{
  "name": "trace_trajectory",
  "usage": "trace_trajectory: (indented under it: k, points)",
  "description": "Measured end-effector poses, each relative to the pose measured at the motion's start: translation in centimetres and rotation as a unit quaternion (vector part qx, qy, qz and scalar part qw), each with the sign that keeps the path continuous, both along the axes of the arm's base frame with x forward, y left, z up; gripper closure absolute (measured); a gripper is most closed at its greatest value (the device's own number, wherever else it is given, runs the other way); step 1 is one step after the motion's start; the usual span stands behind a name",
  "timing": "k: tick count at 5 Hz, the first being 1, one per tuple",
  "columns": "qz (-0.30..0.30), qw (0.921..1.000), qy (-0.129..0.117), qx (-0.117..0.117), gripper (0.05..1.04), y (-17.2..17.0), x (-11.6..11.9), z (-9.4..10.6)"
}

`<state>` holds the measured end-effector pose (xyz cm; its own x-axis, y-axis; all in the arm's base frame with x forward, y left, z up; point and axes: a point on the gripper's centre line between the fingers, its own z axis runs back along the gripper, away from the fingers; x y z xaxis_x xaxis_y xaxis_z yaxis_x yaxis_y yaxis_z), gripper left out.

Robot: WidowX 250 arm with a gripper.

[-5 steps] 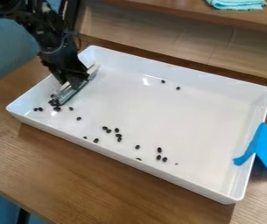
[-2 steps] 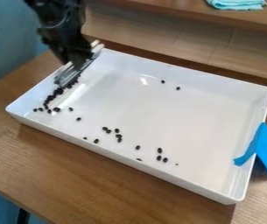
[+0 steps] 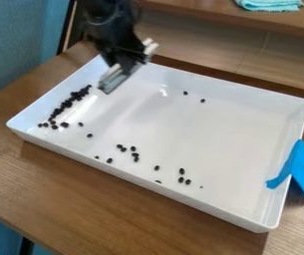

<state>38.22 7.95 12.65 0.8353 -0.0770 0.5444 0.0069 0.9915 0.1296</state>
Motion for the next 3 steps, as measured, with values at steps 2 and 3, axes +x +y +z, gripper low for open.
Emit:
trace_trajectory:
  k: [2, 3]
  points:
    - [-0.03, 0.9995, 0.013, -0.003, 0.764, -6.0, 2.0, -0.5]
    - [-0.017, 0.9994, 0.026, -0.016, 0.764, -7.4, 2.2, -1.5]
